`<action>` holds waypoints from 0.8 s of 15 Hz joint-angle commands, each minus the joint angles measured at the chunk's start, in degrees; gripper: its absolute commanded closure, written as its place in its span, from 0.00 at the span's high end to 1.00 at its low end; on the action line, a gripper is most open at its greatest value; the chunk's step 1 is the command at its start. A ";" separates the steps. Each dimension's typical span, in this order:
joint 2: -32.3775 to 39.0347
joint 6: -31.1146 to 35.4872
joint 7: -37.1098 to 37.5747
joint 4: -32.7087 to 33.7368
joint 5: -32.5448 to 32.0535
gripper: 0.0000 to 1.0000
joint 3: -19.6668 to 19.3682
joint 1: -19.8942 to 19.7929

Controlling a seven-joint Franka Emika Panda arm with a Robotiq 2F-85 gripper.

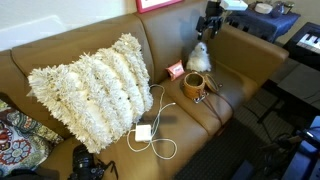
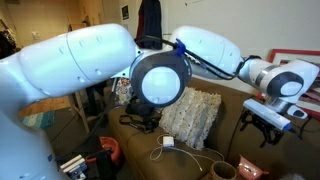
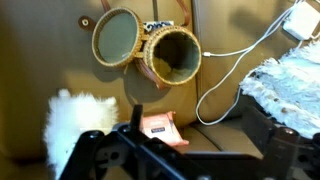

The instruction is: Pick up the brown object from the couch and slightly move it to the right.

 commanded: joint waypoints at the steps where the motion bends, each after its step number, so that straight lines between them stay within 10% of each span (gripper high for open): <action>1: -8.53 0.45 -1.79 -5.24 0.99 1.00 1.53 0.37; 12: -24.26 -0.78 0.42 -25.46 -0.55 1.00 -0.16 1.20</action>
